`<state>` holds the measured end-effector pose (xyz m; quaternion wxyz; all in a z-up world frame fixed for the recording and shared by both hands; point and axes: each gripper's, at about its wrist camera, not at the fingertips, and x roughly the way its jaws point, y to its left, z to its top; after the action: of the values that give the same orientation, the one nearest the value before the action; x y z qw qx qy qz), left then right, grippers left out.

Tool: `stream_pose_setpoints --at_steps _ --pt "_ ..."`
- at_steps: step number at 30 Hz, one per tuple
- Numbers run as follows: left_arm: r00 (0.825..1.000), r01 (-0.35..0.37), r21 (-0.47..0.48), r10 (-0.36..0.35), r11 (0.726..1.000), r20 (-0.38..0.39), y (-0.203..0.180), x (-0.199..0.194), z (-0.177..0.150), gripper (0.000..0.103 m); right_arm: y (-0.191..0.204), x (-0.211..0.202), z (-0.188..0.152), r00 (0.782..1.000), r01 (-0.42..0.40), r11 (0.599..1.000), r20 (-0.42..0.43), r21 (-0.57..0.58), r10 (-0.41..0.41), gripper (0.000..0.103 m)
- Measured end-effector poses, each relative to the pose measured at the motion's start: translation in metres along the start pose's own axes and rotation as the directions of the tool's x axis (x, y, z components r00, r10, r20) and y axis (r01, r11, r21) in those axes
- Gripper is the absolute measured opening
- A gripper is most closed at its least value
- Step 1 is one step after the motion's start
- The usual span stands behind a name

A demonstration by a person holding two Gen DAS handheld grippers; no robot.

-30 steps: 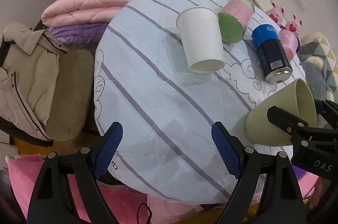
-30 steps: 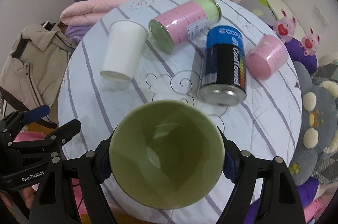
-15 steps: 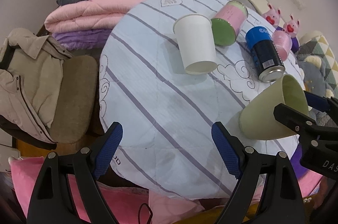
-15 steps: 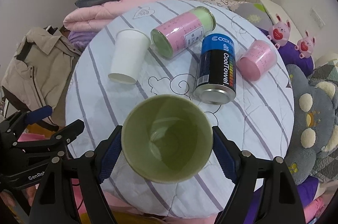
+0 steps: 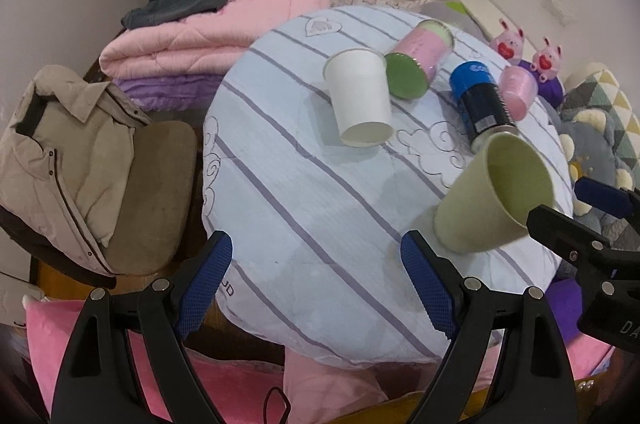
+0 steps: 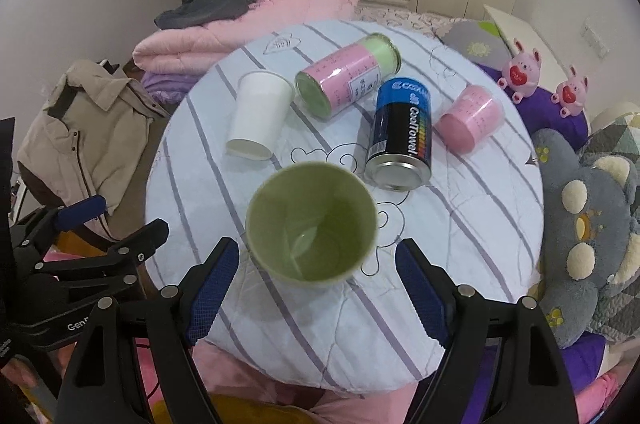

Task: Flip cup upright
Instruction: 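Lower the upright mug onto the tablecloth with the right gripper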

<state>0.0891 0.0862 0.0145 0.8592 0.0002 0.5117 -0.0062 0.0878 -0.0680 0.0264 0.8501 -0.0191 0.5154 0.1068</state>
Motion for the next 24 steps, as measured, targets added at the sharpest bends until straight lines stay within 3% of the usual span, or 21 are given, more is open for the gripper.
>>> stream_pose_setpoints --at_steps 14,17,24 --pt "0.992 0.052 0.009 -0.052 0.999 0.112 -0.027 -0.031 -0.037 0.088 -0.019 -0.032 -0.043 0.996 0.008 0.999 0.084 0.041 -0.012 0.082" --pt "0.988 0.047 0.008 -0.048 0.999 0.148 -0.035 -0.032 -0.043 0.092 -0.025 -0.036 -0.054 0.994 0.006 0.998 0.11 0.056 -0.012 0.082" --pt "0.96 0.038 0.007 -0.039 0.999 0.278 -0.049 -0.04 -0.06 0.094 -0.034 -0.039 -0.078 0.982 0.048 0.998 0.181 0.048 -0.056 0.082"
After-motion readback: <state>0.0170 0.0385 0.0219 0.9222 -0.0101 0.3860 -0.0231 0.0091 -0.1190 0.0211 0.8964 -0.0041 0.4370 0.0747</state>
